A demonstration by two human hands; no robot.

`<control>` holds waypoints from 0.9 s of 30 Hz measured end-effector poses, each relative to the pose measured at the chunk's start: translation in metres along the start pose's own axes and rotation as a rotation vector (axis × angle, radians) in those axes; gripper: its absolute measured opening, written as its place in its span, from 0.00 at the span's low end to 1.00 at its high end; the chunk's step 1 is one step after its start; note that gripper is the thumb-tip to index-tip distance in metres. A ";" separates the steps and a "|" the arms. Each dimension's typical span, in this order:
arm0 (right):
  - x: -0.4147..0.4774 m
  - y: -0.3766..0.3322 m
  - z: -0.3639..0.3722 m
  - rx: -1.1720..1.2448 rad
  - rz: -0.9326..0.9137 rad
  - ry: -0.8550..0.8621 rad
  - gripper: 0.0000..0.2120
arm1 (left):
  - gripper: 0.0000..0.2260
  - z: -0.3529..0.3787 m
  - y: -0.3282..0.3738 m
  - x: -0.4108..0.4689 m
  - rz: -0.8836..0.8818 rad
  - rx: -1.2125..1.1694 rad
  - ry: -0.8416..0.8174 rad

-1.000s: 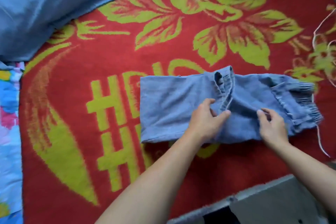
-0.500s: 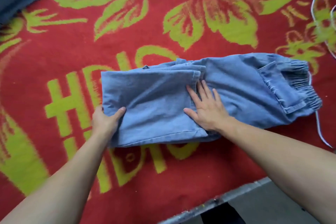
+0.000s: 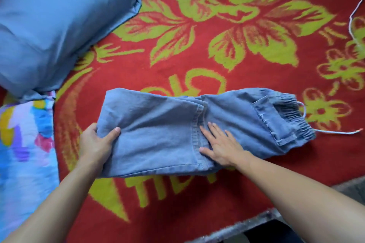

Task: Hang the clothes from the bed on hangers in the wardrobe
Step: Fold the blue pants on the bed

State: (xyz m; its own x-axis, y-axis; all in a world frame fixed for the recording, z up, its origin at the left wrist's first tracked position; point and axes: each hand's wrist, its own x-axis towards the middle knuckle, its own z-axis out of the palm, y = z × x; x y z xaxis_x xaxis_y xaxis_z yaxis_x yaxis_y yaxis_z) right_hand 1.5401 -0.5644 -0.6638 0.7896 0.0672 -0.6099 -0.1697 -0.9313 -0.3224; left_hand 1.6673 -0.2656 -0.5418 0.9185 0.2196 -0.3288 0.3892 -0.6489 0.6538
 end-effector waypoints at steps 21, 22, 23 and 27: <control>-0.136 0.306 -0.095 0.525 0.628 0.609 0.11 | 0.10 0.317 0.215 -0.226 0.273 0.289 -0.556; -0.134 0.312 -0.094 0.516 0.618 0.590 0.12 | 0.10 0.330 0.209 -0.230 0.262 0.291 -0.608; -0.131 0.315 -0.094 0.504 0.596 0.577 0.13 | 0.10 0.336 0.203 -0.230 0.267 0.293 -0.630; -0.103 0.291 -0.111 0.360 0.463 0.597 0.13 | 0.08 0.319 0.177 -0.191 0.339 0.360 -0.448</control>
State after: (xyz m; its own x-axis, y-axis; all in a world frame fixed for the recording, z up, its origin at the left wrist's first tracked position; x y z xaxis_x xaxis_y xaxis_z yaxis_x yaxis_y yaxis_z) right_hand 1.4746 -0.8823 -0.6148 0.7558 -0.5896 -0.2846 -0.6522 -0.6396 -0.4069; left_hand 1.5381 -0.6551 -0.5805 0.8382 -0.3129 -0.4468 -0.0352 -0.8484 0.5281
